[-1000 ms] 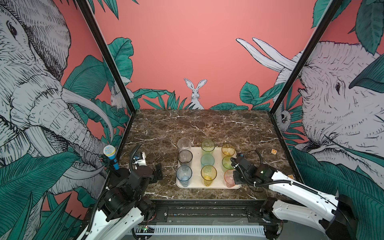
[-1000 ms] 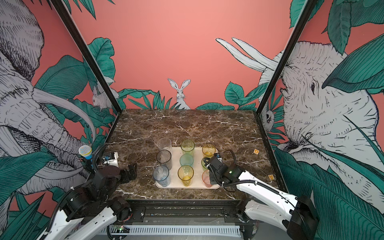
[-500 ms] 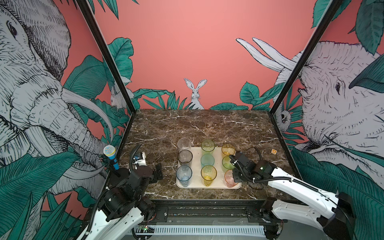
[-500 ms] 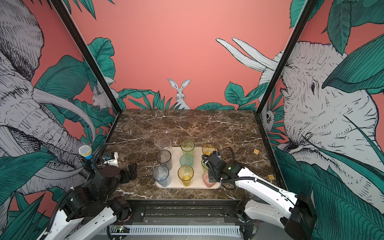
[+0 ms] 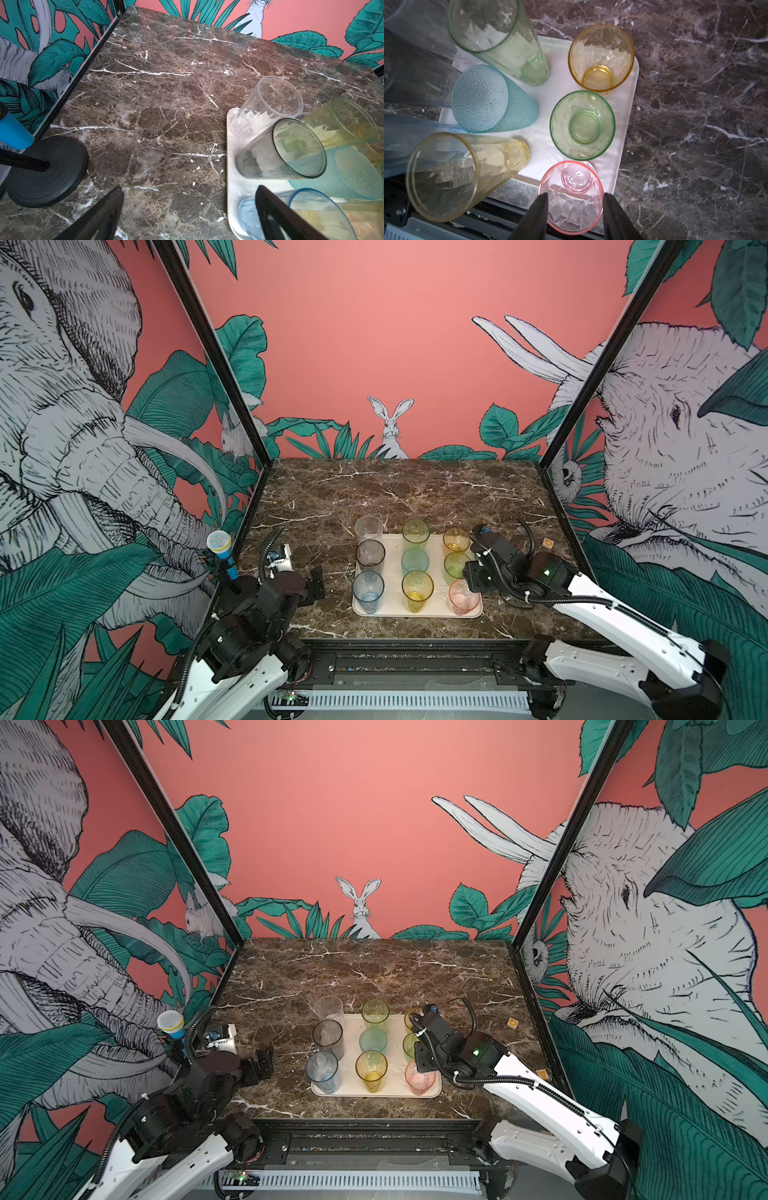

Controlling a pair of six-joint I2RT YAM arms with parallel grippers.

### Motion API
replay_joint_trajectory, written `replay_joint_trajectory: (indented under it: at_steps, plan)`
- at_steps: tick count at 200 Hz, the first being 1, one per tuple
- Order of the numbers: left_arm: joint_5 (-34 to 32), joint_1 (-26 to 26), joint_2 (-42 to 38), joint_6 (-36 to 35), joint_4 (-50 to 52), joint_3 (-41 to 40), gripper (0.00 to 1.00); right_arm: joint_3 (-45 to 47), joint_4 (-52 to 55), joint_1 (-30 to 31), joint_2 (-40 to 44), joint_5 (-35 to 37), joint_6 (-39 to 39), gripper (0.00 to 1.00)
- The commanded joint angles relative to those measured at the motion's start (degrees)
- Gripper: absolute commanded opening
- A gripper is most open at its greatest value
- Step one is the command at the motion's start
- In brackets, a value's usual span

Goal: Place the glasses into the tray
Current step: Place the glass on the tray, then reset both arms

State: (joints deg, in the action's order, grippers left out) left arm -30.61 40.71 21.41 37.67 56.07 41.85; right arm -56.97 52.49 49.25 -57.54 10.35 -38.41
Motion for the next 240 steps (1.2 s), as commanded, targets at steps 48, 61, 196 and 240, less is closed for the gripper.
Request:
replay_joint_trajectory:
  at_steps: [48,61,196,240]
  plan:
    - [-4.5,-0.2,4.5,-7.6,-10.1,1.2,0.99,-5.4,-8.4,-0.4,1.9,14.1,12.6,0.58]
    - [-5.4,-0.2,6.1,-10.9,-13.5,1.3,0.99,-4.8,-11.8,-1.5,2.4,15.7,15.4,0.63]
    - [-19.5,-7.0,12.3,-47.7,-55.1,-9.8,1.0,9.0,-42.5,-31.8,-2.0,13.6,25.9,0.99]
    - [-8.1,-20.1,17.0,-44.9,-60.3,-15.3,0.99,19.4,-58.7,-37.1,-5.2,16.7,27.3,0.99]
